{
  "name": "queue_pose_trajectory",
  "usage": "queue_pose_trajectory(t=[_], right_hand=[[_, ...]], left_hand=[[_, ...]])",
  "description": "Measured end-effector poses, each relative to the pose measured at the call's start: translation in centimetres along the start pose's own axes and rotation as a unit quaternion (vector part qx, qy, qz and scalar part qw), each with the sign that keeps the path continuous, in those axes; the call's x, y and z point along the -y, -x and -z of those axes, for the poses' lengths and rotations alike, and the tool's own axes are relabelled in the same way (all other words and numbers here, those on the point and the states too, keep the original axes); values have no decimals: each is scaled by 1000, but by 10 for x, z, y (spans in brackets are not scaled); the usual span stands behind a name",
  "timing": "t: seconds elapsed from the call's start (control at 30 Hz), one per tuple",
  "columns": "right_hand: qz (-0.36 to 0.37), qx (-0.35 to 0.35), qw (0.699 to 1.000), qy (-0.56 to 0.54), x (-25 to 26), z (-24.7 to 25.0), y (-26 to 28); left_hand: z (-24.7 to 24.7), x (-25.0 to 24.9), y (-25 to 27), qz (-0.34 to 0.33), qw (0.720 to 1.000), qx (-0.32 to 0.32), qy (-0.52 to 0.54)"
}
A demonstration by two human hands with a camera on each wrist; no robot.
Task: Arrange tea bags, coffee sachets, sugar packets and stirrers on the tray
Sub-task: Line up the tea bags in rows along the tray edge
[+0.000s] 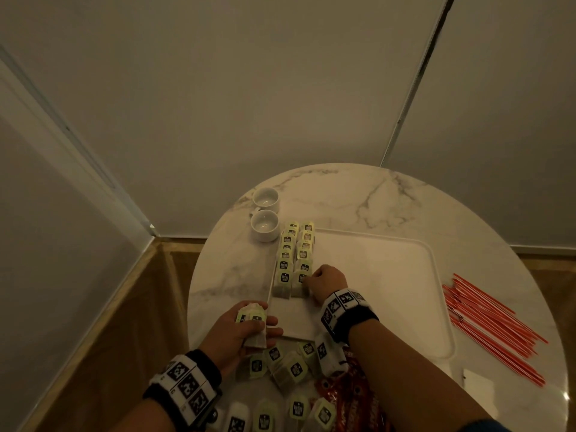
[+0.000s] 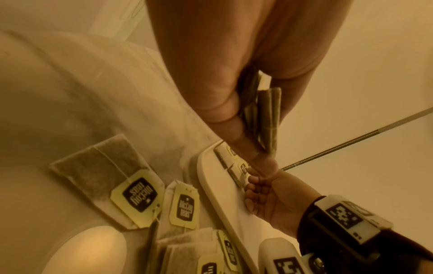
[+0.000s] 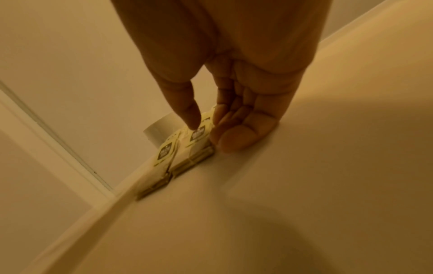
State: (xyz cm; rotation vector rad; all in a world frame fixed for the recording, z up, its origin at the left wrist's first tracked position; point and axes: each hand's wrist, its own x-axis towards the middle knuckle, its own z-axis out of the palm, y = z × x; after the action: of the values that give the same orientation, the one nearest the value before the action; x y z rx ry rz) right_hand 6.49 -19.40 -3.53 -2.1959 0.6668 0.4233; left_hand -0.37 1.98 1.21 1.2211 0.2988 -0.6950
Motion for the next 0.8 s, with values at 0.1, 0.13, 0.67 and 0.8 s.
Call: queue_pose_trajectory(t=[0.1,0.13,0.67,0.8], right_hand=[[-11,-3,999,-51,2,0,1],[-9,2,998,-62,2,0,2],[-1,4,998,-70,0,-1,3],[25,23,989,-141,10,6,27]], left_hand=[[1,1,-1,-1,1000,-1,5],[2,1,-1,-1,1000,-2,5],[-2,-1,0,-1,1000,-3,4],[-5,-5,1,0,999,6,43]])
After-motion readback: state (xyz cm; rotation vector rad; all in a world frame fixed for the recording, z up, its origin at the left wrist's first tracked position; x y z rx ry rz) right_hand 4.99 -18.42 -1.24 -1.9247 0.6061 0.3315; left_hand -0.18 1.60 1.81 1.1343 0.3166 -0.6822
